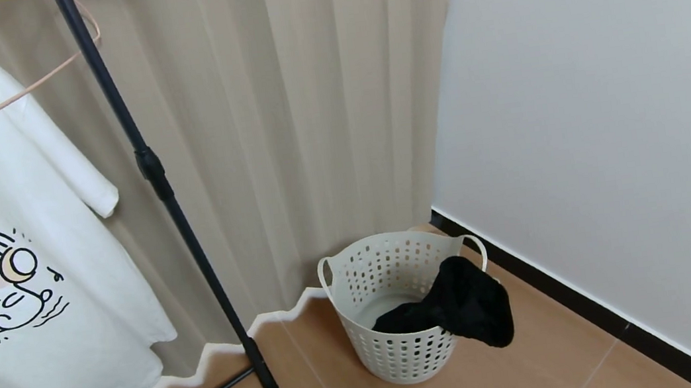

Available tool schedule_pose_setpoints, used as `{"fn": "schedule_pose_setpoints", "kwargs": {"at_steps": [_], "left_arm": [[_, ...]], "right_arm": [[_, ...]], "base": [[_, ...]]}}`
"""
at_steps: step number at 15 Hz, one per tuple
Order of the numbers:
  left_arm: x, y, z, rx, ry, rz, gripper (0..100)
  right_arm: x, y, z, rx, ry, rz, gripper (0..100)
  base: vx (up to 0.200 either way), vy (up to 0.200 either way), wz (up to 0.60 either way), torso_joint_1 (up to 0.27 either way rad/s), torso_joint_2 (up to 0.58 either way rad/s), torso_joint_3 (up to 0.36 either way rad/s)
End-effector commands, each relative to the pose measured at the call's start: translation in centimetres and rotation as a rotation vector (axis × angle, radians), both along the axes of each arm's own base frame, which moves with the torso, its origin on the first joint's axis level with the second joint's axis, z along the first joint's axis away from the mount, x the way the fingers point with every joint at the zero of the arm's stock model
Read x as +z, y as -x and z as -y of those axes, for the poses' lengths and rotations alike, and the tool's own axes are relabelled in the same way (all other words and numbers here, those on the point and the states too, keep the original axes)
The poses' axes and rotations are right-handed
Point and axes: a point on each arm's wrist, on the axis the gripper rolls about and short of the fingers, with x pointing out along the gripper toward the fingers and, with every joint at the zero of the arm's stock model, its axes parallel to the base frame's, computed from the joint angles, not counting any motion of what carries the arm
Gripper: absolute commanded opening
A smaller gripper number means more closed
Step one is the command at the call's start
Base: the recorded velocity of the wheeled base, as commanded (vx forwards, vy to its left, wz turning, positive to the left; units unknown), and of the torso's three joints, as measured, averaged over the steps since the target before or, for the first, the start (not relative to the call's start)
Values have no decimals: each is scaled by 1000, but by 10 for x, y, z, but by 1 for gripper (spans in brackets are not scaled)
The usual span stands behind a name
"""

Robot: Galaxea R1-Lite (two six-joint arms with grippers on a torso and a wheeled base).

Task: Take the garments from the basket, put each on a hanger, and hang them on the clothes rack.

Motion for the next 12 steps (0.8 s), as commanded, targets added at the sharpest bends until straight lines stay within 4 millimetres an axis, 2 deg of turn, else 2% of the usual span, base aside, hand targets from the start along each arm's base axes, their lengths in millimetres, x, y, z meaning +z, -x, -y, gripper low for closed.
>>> {"fn": "schedule_pose_setpoints", "kwargs": {"at_steps": [1,6,9,12], "left_arm": [[0,0,0,0,0,-2,100],[0,0,0,0,0,-2,100],[0,0,0,0,0,-2,100],[0,0,0,1,3,-2,100]], "right_arm": [[0,0,0,-1,0,-1,100],[0,0,0,-1,0,-1,100],[0,0,0,1,0,-1,100],[0,0,0,-1,0,-1,100]], "base": [[0,-200,0,2,2,2],[0,-200,0,2,0,2],[200,0,0,7,2,2],[0,0,0,0,0,0]]}}
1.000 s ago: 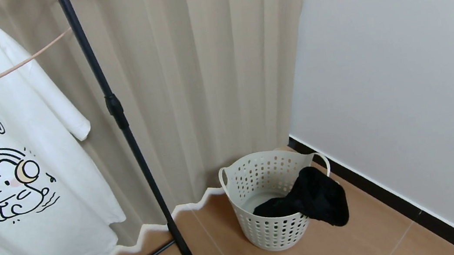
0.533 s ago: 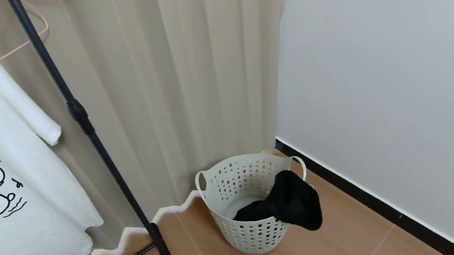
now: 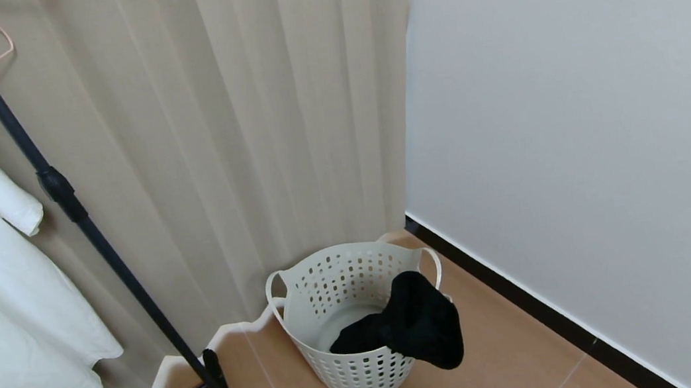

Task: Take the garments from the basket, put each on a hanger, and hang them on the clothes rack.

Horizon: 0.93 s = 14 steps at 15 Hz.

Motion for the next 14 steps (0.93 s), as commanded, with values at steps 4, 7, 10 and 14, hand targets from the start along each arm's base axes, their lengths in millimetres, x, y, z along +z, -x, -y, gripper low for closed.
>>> {"fn": "schedule_pose_setpoints", "kwargs": {"at_steps": [4,7,10,14], "left_arm": [[0,0,0,0,-1,-1,100],[0,0,0,0,-3,-1,100],[0,0,0,0,-1,-1,100],[0,0,0,-1,-1,-3,100]], "right_arm": [[0,0,0,2,0,-1,100],[0,0,0,1,0,-1,100],[0,0,0,2,0,-1,100],[0,0,0,2,0,-1,100]], "base": [[0,0,0,0,0,0],[0,0,0,0,0,0],[0,0,0,4,4,-139],[0,0,0,2,2,-192]]}}
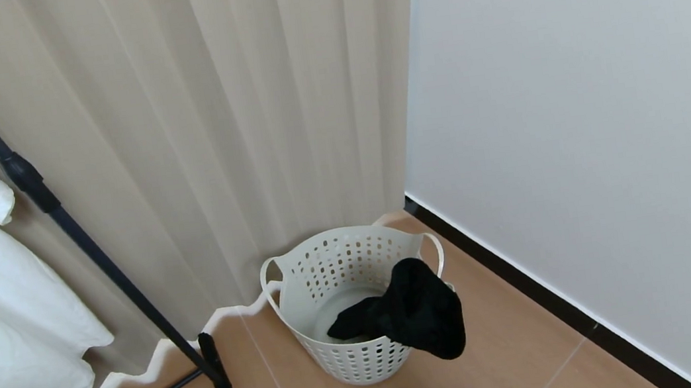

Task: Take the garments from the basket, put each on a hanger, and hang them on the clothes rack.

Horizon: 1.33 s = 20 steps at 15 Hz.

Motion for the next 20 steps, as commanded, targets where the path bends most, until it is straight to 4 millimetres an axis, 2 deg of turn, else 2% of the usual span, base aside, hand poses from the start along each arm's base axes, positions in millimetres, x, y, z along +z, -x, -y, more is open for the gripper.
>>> {"fn": "schedule_pose_setpoints", "kwargs": {"at_steps": [1,20], "left_arm": [[0,0,0,-1,0,-2,100],[0,0,0,-1,-3,0,100]], "right_arm": [[0,0,0,1,0,0,100],[0,0,0,-7,-5,0,100]], "base": [[0,0,0,7,2,-178],[0,0,0,4,2,-198]]}}
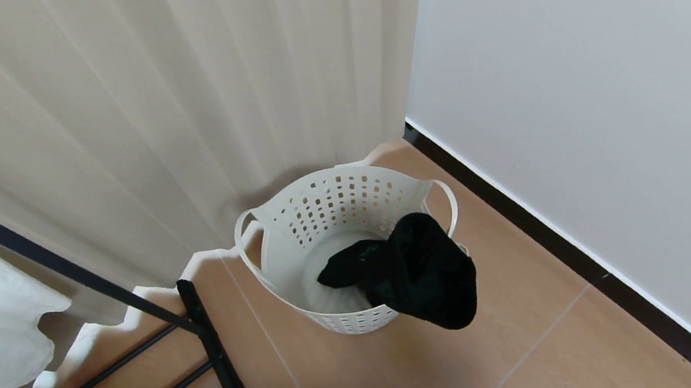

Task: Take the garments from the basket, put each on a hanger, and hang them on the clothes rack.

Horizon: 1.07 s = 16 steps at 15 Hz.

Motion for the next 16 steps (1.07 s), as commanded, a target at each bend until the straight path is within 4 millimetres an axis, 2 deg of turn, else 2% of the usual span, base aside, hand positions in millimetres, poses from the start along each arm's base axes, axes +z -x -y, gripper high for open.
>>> {"fn": "schedule_pose_setpoints", "kwargs": {"at_steps": [1,7,9,10,12,13,14,16], "left_arm": [[0,0,0,-1,0,-2,100],[0,0,0,-4,1,0,100],[0,0,0,0,12,-3,100],[0,0,0,-1,1,-2,100],[0,0,0,1,1,-2,100],[0,0,0,1,1,-2,100],[0,0,0,4,3,-2,100],[0,0,0,7,3,-2,100]], "right_arm": [[0,0,0,1,0,-1,100],[1,-2,0,21,28,-42,100],[3,-12,0,53,41,-157,100],[6,-21,-1,109,124,-243,100],[19,-33,-2,161,198,-304,100],[29,-44,-3,169,223,-325,100],[54,-73,-5,201,287,-356,100],[83,-112,-16,303,404,-376,100]], "base": [[0,0,0,2,7,-198],[0,0,0,3,5,-177],[0,0,0,-1,-4,-28],[0,0,0,0,0,0],[0,0,0,0,0,0],[0,0,0,0,0,0],[0,0,0,0,0,0],[0,0,0,0,0,0]]}}
